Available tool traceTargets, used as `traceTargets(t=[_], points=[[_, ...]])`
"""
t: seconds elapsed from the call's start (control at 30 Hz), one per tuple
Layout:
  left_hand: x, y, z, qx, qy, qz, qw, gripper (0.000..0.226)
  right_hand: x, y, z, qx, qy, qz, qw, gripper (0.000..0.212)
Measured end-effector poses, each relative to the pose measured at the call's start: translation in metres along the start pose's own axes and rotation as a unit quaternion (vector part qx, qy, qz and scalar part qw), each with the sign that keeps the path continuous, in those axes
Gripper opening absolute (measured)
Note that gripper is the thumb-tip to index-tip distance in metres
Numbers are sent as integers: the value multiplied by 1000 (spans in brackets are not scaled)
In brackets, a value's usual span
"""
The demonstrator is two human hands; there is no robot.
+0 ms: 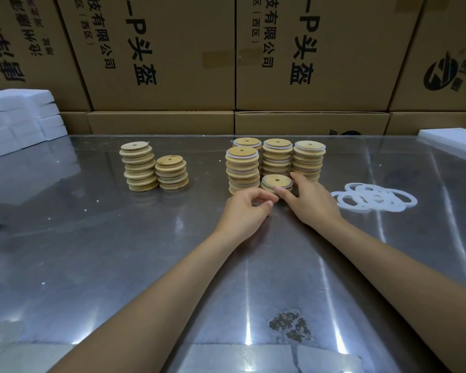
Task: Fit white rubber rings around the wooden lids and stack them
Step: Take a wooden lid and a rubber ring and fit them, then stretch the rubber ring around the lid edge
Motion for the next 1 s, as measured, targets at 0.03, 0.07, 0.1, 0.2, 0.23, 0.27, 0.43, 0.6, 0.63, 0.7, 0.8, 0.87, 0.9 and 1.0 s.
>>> traceTargets(t=[0.03,0.07,0.1,0.2,0.23,0.27,0.43,0.6,0.63,0.7,0.8,0.87,0.9,1.0], points=[[0,0,0,1,2,1,1000,22,1,0,0,1,-6,-1,1000,58],[1,0,0,1,4,2,1000,23,1,-1,0,2,-11,-3,1000,57],[2,1,0,1,4,4,1000,25,2,-2,0,0,-14,-6,1000,55],[4,3,1,-5,-1,8,1000,27,3,-3,-1,3,-24,-7,1000,55],[4,3,1,-8,-6,10,1000,27,4,-3,-1,4,-30,-5,1000,56],[4,4,0,-14,-12,12,1000,28,4,-4,-2,7,-36,-4,999,57],[1,1,-19,-121,58,64,989,22,9,-11,-6,-13,-59,-2,998,53],[13,3,-54,-251,159,7,955,26,6,-30,-11,-49,-81,32,995,35],[18,5,-56,-247,171,-18,954,28,3,-34,-13,-52,-91,45,994,32],[23,9,-57,-219,225,-39,949,33,-6,-42,-14,-54,-115,70,989,33],[25,16,-66,-191,341,-59,919,46,-16,-50,-16,-39,-142,126,981,40],[26,18,-80,-188,425,-88,881,56,-17,-50,-16,-18,-146,163,976,41],[28,18,-87,-185,454,-104,865,59,-17,-49,-15,-12,-154,165,974,38],[35,18,-107,-159,501,-116,843,63,-14,-47,-16,-18,-176,121,977,26]])
Point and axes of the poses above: each hand's wrist, its own y-axis towards the middle knuckle, its own z-axis out of the palm, x = y × z, the point moved 2 cm from there along y, towards the middle knuckle, and after that the axes turned 9 degrees about x, right-handed, at the moved point
